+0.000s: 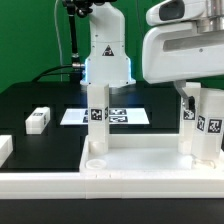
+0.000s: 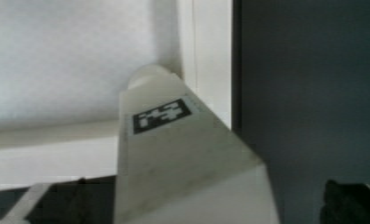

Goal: Assemble desk

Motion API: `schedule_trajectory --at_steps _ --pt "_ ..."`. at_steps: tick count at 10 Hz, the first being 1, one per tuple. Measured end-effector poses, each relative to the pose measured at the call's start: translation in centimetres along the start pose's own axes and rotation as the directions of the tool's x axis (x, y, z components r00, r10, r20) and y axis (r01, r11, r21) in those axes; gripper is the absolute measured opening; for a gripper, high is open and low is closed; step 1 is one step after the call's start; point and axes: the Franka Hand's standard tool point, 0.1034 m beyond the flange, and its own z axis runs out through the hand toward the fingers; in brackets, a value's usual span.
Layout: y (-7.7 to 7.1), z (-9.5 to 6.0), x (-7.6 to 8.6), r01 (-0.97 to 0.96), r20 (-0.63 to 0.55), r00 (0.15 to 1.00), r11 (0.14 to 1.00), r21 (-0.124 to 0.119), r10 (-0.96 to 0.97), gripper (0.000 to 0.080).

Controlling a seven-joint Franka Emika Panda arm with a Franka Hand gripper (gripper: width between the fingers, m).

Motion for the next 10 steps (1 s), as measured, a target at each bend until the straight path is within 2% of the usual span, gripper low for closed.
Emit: schedule_trajectory --at_steps 1,2,3,4,6,7,8,9,10 --pt "0.0 0.0 0.0 0.000 0.000 1.000 1.000 0.000 0.000 0.0553" --pt "0.0 0.0 0.0 -0.066 0.001 0.998 0.998 0.002 0.066 0.0370" --pt "0.4 0.0 0.0 -0.141 -0.001 0.990 0.990 -0.006 0.141 0.0370" --pt "0.8 0.0 0.2 -0.188 -0.002 0.982 0.982 -0.007 0.188 0.0319" --pt "2.3 -0.1 0.8 -0.384 -0.018 0.923 0.923 -0.003 0.383 0.0296" --pt "2.6 0.1 0.8 -0.537 -0.019 0.843 0.844 0.002 0.537 0.0293" --pt "2.7 0.1 0.7 -0.701 -0.010 0.713 0.713 0.009 0.701 0.0293" --pt "2.5 0.2 0.4 -0.844 0.015 0.536 0.536 0.007 0.844 0.0293" --pt "2.8 0.2 0.5 -0.914 0.055 0.406 0.405 0.024 0.912 0.0294"
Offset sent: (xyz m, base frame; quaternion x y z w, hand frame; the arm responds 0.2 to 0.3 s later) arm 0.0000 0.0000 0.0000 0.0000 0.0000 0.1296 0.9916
